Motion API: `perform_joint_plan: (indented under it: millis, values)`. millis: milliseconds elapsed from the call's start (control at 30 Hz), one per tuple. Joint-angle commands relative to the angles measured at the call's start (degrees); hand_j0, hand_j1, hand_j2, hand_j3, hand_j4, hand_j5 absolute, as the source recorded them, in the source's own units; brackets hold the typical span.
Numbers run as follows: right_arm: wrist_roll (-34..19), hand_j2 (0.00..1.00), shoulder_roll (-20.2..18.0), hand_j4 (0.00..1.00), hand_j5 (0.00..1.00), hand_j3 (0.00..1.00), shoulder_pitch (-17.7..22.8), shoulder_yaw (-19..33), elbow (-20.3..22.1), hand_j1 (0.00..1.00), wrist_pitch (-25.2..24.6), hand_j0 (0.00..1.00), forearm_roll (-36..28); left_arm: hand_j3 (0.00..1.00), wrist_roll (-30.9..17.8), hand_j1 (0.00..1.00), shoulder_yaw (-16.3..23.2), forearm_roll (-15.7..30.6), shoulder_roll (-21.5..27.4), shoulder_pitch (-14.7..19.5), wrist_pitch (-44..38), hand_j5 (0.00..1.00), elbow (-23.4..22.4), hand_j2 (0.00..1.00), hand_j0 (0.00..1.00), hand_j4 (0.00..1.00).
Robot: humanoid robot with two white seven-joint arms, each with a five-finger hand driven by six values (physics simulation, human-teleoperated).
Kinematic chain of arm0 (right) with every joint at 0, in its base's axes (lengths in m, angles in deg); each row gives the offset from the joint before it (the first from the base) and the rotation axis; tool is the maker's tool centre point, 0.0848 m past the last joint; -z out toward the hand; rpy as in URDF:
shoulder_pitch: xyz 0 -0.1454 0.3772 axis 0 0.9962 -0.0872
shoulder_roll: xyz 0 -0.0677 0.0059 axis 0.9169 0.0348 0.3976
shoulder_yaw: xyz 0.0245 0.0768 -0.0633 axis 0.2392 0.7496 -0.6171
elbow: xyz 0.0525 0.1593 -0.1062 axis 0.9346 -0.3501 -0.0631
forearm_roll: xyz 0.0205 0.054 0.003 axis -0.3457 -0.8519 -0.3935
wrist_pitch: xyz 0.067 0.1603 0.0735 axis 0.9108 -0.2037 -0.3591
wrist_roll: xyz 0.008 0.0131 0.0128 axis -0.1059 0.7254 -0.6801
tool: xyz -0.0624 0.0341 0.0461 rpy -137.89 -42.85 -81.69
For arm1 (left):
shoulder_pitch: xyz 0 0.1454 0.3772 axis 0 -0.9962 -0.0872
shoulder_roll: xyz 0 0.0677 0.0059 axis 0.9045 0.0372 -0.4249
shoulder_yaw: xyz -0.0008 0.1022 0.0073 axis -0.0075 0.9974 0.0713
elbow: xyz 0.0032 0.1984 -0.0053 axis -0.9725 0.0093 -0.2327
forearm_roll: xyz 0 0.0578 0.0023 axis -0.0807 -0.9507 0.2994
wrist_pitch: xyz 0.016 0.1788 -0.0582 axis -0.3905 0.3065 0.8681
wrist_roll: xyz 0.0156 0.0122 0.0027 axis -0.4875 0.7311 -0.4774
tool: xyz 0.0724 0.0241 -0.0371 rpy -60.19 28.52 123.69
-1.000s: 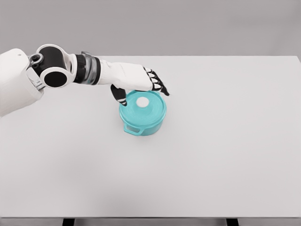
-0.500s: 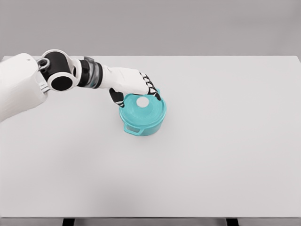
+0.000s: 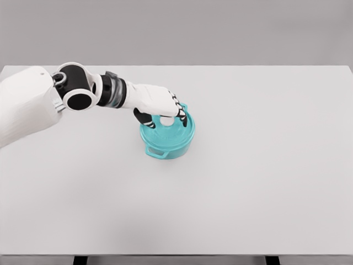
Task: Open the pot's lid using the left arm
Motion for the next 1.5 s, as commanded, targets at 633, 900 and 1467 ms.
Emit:
perform_joint_plan:
  millis: [633, 900, 1467]
  values:
    - [0.0, 1.0, 0.0, 1.0, 1.0, 1.0, 0.0, 0.0, 0.1, 1.0, 0.0, 1.0, 0.0, 0.46, 0.0, 0.46, 0.1, 0.1, 0.0, 0.1, 0.2, 0.46, 0.0, 0.46, 0.46, 0.46]
    - [0.0, 1.0, 0.0, 1.0, 1.0, 1.0, 0.0, 0.0, 0.0, 1.0, 0.0, 1.0, 0.0, 0.41, 0.0, 0.41, 0.1, 0.1, 1.0, 1.4, 0.5, 0.41, 0.0, 0.41, 0.41, 0.41]
    - [0.0, 1.0, 0.0, 1.0, 1.0, 1.0, 0.0, 0.0, 0.0, 1.0, 0.0, 1.0, 0.0, 0.41, 0.0, 0.41, 1.7, -2.3, 8.6, 4.1, 0.5, 0.41, -2.5, 0.41, 0.41, 0.41]
